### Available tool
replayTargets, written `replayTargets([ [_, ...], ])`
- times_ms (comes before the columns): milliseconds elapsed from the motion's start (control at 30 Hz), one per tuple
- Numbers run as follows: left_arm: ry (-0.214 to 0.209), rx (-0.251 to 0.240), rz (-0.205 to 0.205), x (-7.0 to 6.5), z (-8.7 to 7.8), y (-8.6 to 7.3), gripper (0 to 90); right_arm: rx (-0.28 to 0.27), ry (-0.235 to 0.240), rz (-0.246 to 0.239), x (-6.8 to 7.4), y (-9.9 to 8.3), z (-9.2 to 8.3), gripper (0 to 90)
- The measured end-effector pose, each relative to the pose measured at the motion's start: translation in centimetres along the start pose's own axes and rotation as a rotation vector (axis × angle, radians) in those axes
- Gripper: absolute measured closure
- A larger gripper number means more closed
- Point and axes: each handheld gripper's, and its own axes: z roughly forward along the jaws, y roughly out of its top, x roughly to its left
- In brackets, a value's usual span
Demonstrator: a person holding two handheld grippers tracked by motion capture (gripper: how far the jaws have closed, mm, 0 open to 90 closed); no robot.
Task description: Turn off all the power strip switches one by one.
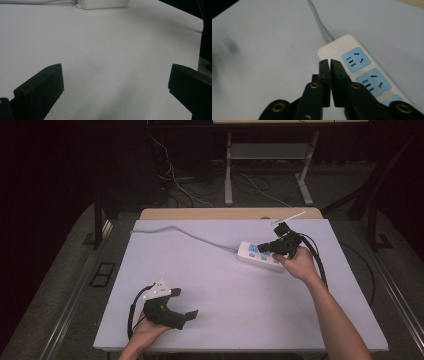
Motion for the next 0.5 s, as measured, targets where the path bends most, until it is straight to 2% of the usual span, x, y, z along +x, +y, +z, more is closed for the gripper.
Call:
replayTargets([
  [100, -0.001, 0.001, 0.002, -0.1, 0.0, 0.0, 0.0, -0.013, -0.002, 0.02, 0.2, -0.5, -0.8, 74.3],
  [367, 0.001, -0.003, 0.0, -0.2, 0.0, 0.0, 0.0, -0.088, -0.036, 0.089, 0.8, -2.5, -3.2, 39.1],
  [433, 0.001, -0.004, -0.001, -0.2, 0.0, 0.0, 0.0, -0.107, -0.04, 0.1, 1.0, -3.0, -3.8, 24.7],
  [467, 0.002, -0.003, -0.001, -0.2, 0.0, 0.0, 0.0, -0.119, -0.037, 0.101, 1.1, -3.4, -4.1, 14.5],
  [500, 0.002, -0.003, -0.002, -0.2, 0.0, 0.0, 0.0, -0.13, -0.033, 0.105, 1.2, -3.7, -4.4, 10.7],
])
